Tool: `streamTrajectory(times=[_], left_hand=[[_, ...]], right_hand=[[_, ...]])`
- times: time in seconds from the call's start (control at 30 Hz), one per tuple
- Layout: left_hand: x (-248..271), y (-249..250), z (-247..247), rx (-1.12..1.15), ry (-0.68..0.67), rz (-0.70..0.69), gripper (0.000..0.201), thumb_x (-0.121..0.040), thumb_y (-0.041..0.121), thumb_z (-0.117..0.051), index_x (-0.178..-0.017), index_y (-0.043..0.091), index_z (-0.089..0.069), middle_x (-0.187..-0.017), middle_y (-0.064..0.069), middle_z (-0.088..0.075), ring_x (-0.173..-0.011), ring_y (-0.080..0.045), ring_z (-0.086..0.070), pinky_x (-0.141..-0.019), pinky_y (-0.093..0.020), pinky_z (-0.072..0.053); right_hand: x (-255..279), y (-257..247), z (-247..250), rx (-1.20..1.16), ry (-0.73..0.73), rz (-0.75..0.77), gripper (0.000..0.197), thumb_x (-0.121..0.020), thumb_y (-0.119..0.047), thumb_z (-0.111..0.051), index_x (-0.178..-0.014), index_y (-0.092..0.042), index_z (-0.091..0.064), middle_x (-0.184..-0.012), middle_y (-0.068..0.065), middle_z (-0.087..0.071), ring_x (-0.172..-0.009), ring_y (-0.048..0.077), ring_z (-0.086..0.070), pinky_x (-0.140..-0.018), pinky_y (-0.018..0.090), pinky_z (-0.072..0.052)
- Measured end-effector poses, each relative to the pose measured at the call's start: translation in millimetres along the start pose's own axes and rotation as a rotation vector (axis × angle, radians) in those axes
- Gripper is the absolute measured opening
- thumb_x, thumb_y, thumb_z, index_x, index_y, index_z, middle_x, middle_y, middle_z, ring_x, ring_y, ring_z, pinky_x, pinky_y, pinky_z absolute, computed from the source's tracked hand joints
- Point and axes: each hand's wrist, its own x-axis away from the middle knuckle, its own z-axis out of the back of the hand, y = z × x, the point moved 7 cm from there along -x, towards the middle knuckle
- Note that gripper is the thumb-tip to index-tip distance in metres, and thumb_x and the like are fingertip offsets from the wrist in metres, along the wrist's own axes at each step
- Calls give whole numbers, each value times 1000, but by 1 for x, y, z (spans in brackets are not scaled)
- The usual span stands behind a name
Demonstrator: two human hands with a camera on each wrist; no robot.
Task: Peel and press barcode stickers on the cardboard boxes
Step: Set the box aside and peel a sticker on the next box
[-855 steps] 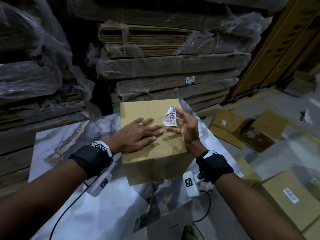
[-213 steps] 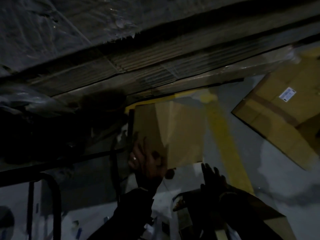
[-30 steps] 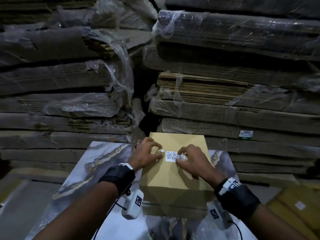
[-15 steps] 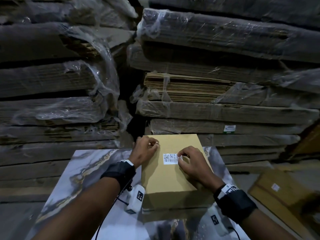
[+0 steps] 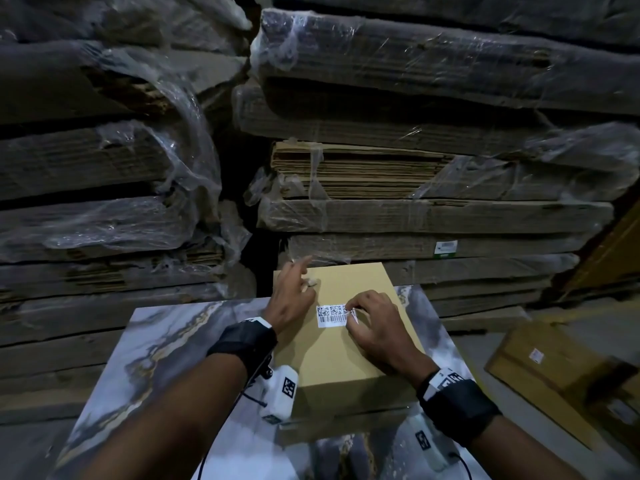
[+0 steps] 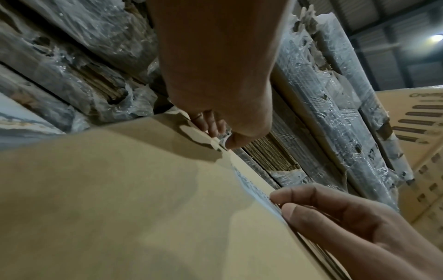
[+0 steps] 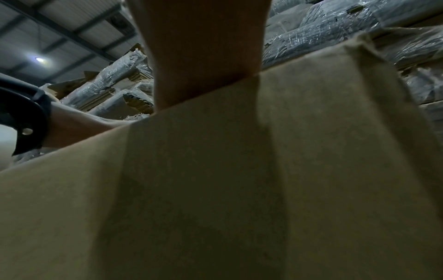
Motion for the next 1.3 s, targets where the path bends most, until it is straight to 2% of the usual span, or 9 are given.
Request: streamTrajectory(times=[0.27,0.4,0.5,0.63,0.77,0.9,1.0,1.17,1.3], left_hand=[[2,-13,4,92,56,26,61,-72,5,-73,-129,19,-57,-74,0,-70,-73,-11,-67,-75,-31,-54],[3,-12,2,150,-29,36,86,-73,-2,-70,-151,21,-42,-106,0,-72,-94,-12,-63,-81,-12,-46],[5,-11,3,154,-69,48,99,-75,-2,-72,-160,20,-26,-132,-1,-55,-112,-17,-54,-89,-20,-42],[6,-15,1,152,-64,56,87,-75,2,-71,-152,20,-37,-124,-1,-59,-112,-21,-55,-87,-18,-45],[3,-12,-14,22,-204,48,94,-63,16,-55,-149,48,-31,-108,24,-66,-117,-27,-52,-108,-51,-39],[-8,-11,-26,18,-343,43,119,-57,20,-56,-140,76,8,-136,21,-57,-133,-37,-45,-111,-63,-34],[-10,-8,-22,82,-356,118,127,-58,18,-62,-146,66,16,-157,-9,-35,-115,-37,-60,-100,-52,-48],[-13,-23,-23,33,-333,136,123,-48,43,-62,-156,53,-2,-161,-7,-33,-141,-32,-37,-114,-54,-36],[-11,-15,-16,-56,-332,102,104,-58,37,-63,-157,25,-34,-154,-8,-43,-144,-25,-35,-118,-45,-32]], right_hand=[[1,0,-3,18,14,21,21,-89,-41,-53,-102,-29,-64,-103,-12,-60,-95,11,-50,-84,39,-47],[3,-1,-1,16,27,24,21,-89,-41,-53,-102,-29,-64,-104,-14,-60,-96,12,-49,-87,39,-44],[2,-2,-1,12,24,20,23,-89,-41,-52,-102,-28,-65,-105,-13,-60,-96,11,-49,-87,38,-44],[2,-2,0,18,23,25,20,-90,-39,-55,-103,-28,-65,-106,-12,-61,-97,10,-48,-86,38,-44],[2,-3,0,31,23,24,20,-90,-38,-56,-105,-27,-65,-107,-11,-61,-98,11,-49,-87,38,-44],[3,-4,1,39,21,22,22,-90,-39,-54,-105,-27,-65,-107,-11,-61,-99,12,-49,-88,38,-43],[4,-5,1,38,25,30,27,-89,-42,-50,-105,-26,-66,-106,-10,-61,-97,13,-51,-87,39,-44],[3,-7,2,57,34,41,34,-88,-43,-50,-110,-22,-66,-108,-7,-61,-97,13,-49,-86,38,-47],[1,-1,4,84,61,-26,55,-83,-49,-54,-124,-12,-63,-117,1,-55,-105,16,-45,-90,31,-42]])
